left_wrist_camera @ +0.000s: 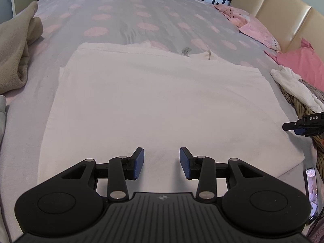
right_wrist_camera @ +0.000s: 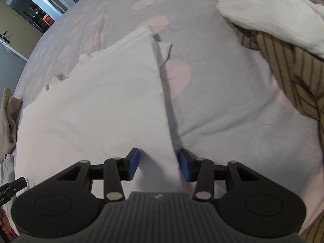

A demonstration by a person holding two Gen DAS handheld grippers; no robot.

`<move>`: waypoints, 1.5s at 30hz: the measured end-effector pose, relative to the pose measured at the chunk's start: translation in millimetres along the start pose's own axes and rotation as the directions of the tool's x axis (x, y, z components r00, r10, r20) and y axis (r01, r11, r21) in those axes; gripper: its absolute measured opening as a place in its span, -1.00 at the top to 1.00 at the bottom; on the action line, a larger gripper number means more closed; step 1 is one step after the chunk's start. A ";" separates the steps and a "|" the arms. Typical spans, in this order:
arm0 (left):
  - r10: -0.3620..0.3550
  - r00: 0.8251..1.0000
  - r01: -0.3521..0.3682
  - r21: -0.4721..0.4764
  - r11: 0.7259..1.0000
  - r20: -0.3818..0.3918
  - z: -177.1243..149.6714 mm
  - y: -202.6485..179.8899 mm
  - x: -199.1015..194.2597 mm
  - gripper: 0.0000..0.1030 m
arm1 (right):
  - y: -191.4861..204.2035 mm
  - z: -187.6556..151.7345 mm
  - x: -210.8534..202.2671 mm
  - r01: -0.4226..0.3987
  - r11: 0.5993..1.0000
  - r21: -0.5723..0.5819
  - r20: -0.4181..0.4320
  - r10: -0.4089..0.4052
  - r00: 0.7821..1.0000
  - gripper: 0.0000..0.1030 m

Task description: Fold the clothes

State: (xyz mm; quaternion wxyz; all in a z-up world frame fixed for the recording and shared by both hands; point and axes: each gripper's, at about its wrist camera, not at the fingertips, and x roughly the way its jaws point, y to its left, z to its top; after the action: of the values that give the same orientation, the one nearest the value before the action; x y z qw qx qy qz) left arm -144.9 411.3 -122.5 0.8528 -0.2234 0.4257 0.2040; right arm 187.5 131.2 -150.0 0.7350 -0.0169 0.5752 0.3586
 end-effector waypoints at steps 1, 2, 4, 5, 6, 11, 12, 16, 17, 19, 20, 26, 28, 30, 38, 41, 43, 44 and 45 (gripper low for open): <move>0.000 1.000 0.000 -0.002 1.000 -0.003 0.4 0.5 1.9 0.29 | 2.0 1.1 2.7 0.005 1.000 -0.008 -0.004 -0.005 1.000 0.07; 0.000 1.000 0.000 -0.004 1.000 -0.005 1.0 0.7 3.6 0.29 | 3.9 2.2 5.2 0.009 1.000 -0.016 -0.007 -0.009 1.000 0.07; 0.000 1.000 0.000 -0.007 1.000 -0.007 2.7 0.7 6.6 0.29 | 7.3 3.7 9.0 0.017 0.999 -0.031 -0.006 -0.017 1.000 0.14; -0.001 1.000 0.001 -0.009 1.000 -0.008 3.6 0.7 7.5 0.29 | 8.9 4.3 10.7 0.019 0.999 -0.038 -0.005 -0.019 1.000 0.16; -0.002 1.000 0.002 -0.011 1.000 -0.007 4.4 0.5 8.1 0.29 | 10.2 4.7 11.9 0.015 0.999 -0.043 -0.003 -0.015 1.000 0.25; -0.009 1.000 0.009 -0.015 1.000 -0.002 6.6 -0.1 9.1 0.29 | 16.7 5.6 15.3 0.001 0.999 -0.041 0.004 -0.001 1.000 0.65; -0.010 1.000 0.010 -0.015 1.000 0.000 6.7 0.0 8.5 0.29 | 18.7 5.6 14.6 0.006 0.999 -0.043 0.006 -0.006 1.000 0.70; -0.003 1.000 0.004 -0.023 1.000 0.012 6.7 3.7 2.5 0.29 | 29.6 5.3 8.1 0.033 0.998 -0.049 0.023 -0.032 0.999 0.77; 0.003 1.000 -0.002 -0.026 1.000 0.015 6.7 5.2 0.6 0.29 | 32.1 5.1 5.0 0.039 0.998 -0.051 0.028 -0.038 0.999 0.78; 0.013 1.000 -0.012 -0.038 0.999 0.021 6.8 8.7 -3.5 0.29 | 39.4 5.3 -4.1 0.042 0.997 -0.062 0.038 -0.040 0.998 0.78; 0.015 1.000 -0.014 -0.047 0.999 0.025 6.9 10.9 -5.7 0.29 | 43.8 5.6 -9.6 0.037 0.997 -0.068 0.046 -0.033 0.998 0.78; 0.016 0.999 -0.011 -0.091 0.996 0.050 7.6 22.2 -20.4 0.29 | 83.1 4.7 -38.1 -0.029 0.992 -0.121 0.087 0.040 0.995 0.79; 0.014 0.998 -0.008 -0.098 0.995 0.059 7.2 25.4 -25.6 0.29 | 97.8 4.0 -43.9 -0.047 0.989 -0.140 0.091 0.060 0.994 0.79; 0.014 0.998 -0.007 -0.100 0.995 0.065 5.8 28.7 -30.1 0.29 | 112.6 3.5 -48.1 -0.062 0.986 -0.156 0.092 0.077 0.993 0.79; 0.032 0.996 -0.024 -0.108 0.994 0.079 -2.1 48.6 -48.3 0.29 | 173.9 -2.1 -55.6 -0.146 0.968 -0.203 0.074 0.164 0.984 0.80; 0.035 0.995 -0.023 -0.134 0.991 0.093 -2.9 58.9 -55.7 0.29 | 201.7 -6.4 -54.5 -0.195 0.954 -0.229 0.058 0.213 0.975 0.80; 0.039 0.994 -0.023 -0.150 0.988 0.102 -3.1 65.5 -60.4 0.29 | 221.9 -9.5 -51.6 -0.235 0.942 -0.239 0.042 0.252 0.967 0.80; 0.041 0.994 -0.024 -0.157 0.987 0.106 -3.2 68.6 -62.5 0.29 | 233.3 -10.9 -49.4 -0.256 0.935 -0.246 0.032 0.272 0.962 0.80; 0.043 0.993 -0.025 -0.163 0.986 0.110 -3.4 71.8 -64.5 0.29 | 245.1 -12.4 -46.9 -0.274 0.928 -0.254 0.022 0.289 0.957 0.80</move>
State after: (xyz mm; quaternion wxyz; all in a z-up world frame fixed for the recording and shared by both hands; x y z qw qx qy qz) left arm -221.5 457.8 -86.5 0.8509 -0.2724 0.3628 0.2647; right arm 39.3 283.8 -19.0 0.6847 -0.0152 0.5003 0.5298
